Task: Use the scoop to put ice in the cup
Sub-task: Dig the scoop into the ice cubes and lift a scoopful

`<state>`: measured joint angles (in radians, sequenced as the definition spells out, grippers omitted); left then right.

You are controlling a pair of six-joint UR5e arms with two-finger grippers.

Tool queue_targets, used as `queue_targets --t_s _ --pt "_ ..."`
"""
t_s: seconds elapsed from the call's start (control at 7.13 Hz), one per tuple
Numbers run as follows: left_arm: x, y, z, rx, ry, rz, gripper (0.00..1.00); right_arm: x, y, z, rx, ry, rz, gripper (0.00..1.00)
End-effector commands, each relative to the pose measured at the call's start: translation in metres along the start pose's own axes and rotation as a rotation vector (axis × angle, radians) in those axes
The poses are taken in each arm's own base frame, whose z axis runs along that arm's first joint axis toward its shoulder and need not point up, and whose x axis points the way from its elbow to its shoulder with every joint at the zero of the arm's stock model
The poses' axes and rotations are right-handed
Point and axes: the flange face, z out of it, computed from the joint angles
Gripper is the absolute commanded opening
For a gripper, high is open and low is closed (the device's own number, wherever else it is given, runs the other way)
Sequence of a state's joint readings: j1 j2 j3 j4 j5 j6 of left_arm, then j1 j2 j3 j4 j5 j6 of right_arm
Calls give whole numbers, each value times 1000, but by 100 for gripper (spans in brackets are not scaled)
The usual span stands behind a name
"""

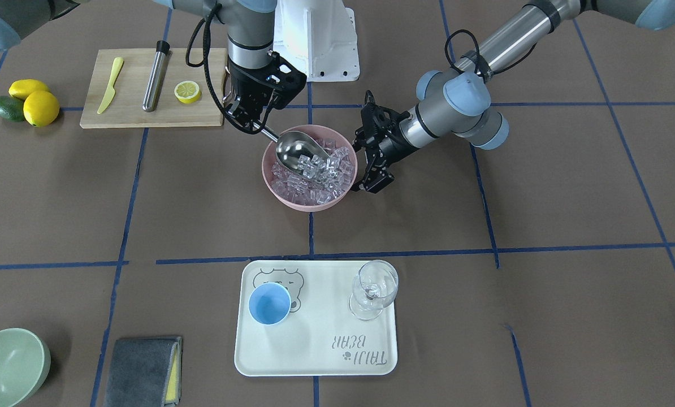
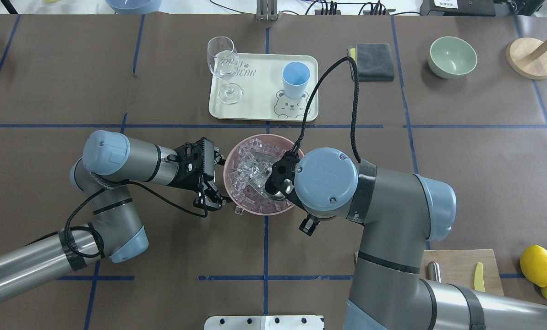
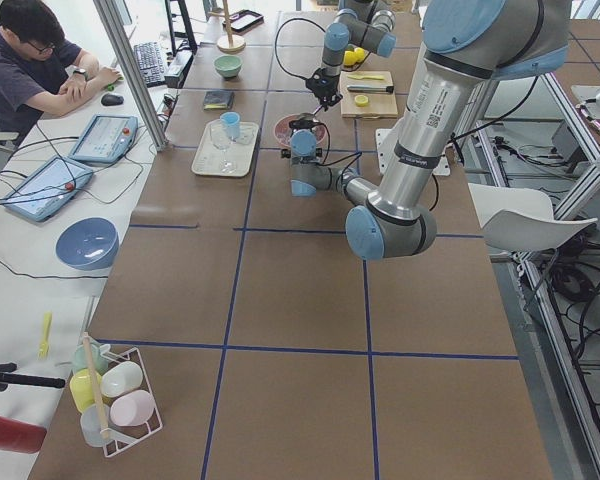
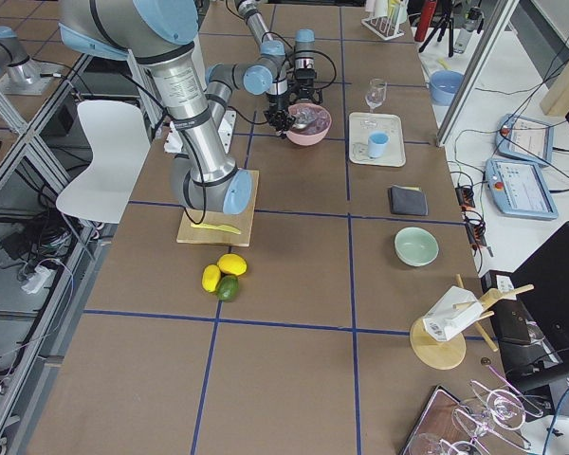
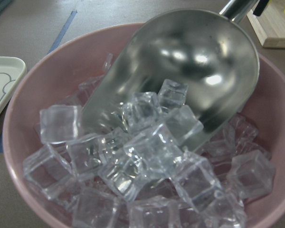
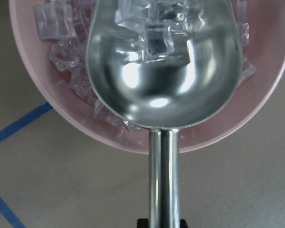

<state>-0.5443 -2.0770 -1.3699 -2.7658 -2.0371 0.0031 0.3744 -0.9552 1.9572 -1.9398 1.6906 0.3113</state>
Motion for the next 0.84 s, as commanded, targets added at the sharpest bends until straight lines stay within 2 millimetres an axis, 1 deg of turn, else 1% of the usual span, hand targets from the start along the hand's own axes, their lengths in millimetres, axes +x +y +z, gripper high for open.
queue_targets --t_s 0.0,0.28,0.42,0.56,0.7 --pt "1 0 0 0 1 0 100 9 4 -15 23 -27 15 0" --pt "0 0 0 -1 0 -1 100 26 14 -30 41 -49 38 0" --pt "0 0 0 -1 0 -1 100 40 14 -39 43 -78 81 0" --pt "1 0 1 -1 1 -1 100 59 14 -48 36 -127 172 0" --pt "1 0 1 -1 1 -1 100 70 14 -58 47 -136 235 0"
